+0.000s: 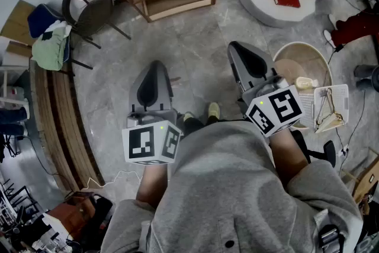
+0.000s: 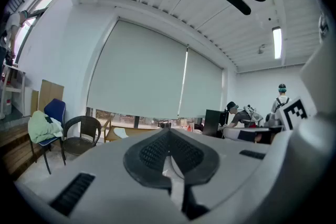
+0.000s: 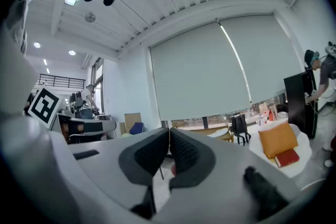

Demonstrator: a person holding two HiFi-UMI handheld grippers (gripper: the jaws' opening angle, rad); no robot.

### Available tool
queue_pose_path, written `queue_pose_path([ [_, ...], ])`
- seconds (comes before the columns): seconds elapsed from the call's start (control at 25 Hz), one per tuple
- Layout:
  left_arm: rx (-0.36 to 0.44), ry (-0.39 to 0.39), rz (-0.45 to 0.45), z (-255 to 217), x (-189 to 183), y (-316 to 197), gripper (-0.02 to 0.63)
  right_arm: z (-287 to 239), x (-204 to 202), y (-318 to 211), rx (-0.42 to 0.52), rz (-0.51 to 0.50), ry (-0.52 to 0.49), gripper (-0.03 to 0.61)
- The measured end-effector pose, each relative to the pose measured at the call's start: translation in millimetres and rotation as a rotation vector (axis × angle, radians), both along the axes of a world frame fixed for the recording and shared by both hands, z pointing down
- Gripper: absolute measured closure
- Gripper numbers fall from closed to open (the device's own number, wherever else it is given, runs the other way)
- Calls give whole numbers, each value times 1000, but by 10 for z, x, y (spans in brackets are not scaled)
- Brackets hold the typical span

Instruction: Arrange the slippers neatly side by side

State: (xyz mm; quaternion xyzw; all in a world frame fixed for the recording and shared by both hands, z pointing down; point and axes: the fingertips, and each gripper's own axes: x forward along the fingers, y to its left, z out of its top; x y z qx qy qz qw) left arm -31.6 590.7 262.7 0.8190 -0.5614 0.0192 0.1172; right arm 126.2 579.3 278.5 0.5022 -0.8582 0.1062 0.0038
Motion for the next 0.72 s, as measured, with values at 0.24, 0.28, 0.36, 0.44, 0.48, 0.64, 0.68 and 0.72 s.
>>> queue_pose_path([
  [0.24,1,-18,-1,-9,62,-9,600,6,42,25,-2,-21,-10,552],
  [0.28,2,-24,-5,-7,71,1,600,12,53,31,1,-24,-9,552],
  [0.36,3,-37,-13,1,82,23,600,24,84,40,4,-28,-13,552],
  [0.44,0,-40,-22,3,84,45,600,38,113,34,-1,-33,-23,552],
  [0.48,-2,-41,-25,5,84,59,600,47,126,34,-6,-33,-29,552],
  [0.64,-4,-49,-38,-11,42,96,600,63,128,22,-25,-30,-71,554],
  [0.68,-3,-49,-41,-20,33,101,600,57,123,21,-24,-34,-79,553],
  [0.72,-2,-48,-42,-25,31,106,600,54,122,23,-22,-38,-83,554],
])
